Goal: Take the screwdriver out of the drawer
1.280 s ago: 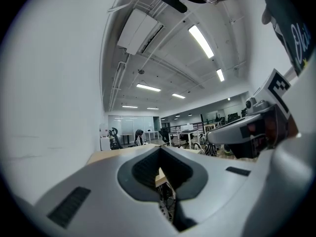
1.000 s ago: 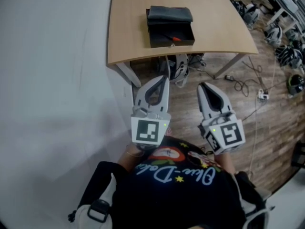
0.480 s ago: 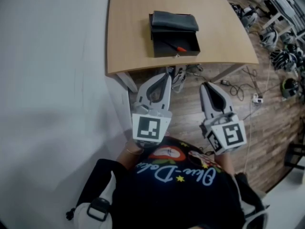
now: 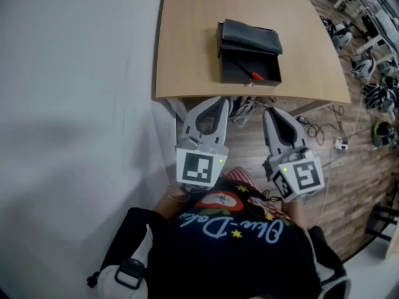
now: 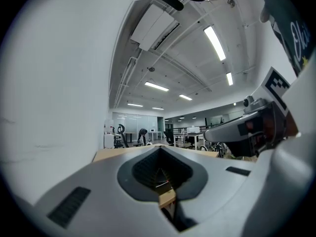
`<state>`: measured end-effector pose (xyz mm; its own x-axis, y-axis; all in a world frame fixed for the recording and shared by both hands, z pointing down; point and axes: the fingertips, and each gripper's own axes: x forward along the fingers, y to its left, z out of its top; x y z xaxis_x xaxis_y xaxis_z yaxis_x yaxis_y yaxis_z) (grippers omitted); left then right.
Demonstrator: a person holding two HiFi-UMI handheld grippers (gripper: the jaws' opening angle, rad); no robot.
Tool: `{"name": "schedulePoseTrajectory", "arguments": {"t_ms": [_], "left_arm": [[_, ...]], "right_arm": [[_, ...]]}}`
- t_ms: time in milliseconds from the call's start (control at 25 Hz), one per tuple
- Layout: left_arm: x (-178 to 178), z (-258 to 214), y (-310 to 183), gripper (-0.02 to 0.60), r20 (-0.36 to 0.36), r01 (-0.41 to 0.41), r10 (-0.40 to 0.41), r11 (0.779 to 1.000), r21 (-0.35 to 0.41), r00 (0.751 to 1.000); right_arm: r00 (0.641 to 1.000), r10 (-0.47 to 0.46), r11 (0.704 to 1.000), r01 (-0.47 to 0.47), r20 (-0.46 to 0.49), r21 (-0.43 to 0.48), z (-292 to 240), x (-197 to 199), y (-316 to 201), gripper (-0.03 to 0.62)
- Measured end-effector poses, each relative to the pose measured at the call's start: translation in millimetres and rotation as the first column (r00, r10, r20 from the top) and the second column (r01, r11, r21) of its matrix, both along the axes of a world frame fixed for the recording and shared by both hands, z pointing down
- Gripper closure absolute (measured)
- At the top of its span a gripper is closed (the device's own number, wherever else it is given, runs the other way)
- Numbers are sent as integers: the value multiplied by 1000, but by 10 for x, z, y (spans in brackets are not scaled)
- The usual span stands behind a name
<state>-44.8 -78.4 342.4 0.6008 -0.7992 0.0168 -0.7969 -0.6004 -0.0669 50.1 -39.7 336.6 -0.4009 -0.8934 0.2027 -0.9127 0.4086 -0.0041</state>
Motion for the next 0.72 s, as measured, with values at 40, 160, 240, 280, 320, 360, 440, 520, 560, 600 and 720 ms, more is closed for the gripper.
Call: {"name": "schedulePoseTrajectory", "arguments": {"t_ms": [40, 160, 240, 280, 320, 360, 440, 520, 560, 600, 720], "left_arm": [[-25, 4, -25, 581, 1, 6, -6, 1000, -2, 1000], [-86, 29, -115, 581, 9, 27, -27, 1000, -6, 1000], [-108, 57, -179, 581, 15, 40, -40, 999, -9, 999], [-115, 68, -212, 581, 16, 48, -47, 999, -11, 999], [-120, 74, -250, 581, 17, 56, -56, 998, -13, 998], [-121, 76, -295, 581, 17, 65, -65, 998, -12, 998], [-113, 75, -400, 581, 24, 83, -83, 996, -10, 996], [-88, 85, -518, 581, 31, 101, -100, 995, -13, 995], [-71, 96, -581, 581, 32, 109, -108, 994, -16, 994], [-54, 114, -649, 581, 32, 118, -118, 993, -20, 993], [5, 176, -866, 581, 30, 148, -147, 988, -35, 989]], "right_arm": [[1000, -11, 1000, 11, 2, -2, 10, -32, -43, 592], [999, -38, 999, 38, 8, -11, 42, -99, -207, 592], [999, -53, 998, 53, 11, -18, 69, -122, -324, 592], [998, -61, 998, 61, 12, -22, 79, -130, -379, 592], [998, -70, 997, 70, 12, -24, 86, -134, -433, 592], [997, -79, 997, 79, 11, -26, 94, -131, -491, 592], [995, -96, 995, 97, 7, -33, 120, -105, -620, 592], [994, -108, 993, 107, -1, -46, 160, -41, -773, 592], [994, -110, 993, 110, -7, -52, 182, 4, -859, 592], [994, -111, 992, 110, -17, -59, 211, 56, -951, 592], [992, -110, 991, 105, -64, -82, 330, 221, -1235, 592]]}}
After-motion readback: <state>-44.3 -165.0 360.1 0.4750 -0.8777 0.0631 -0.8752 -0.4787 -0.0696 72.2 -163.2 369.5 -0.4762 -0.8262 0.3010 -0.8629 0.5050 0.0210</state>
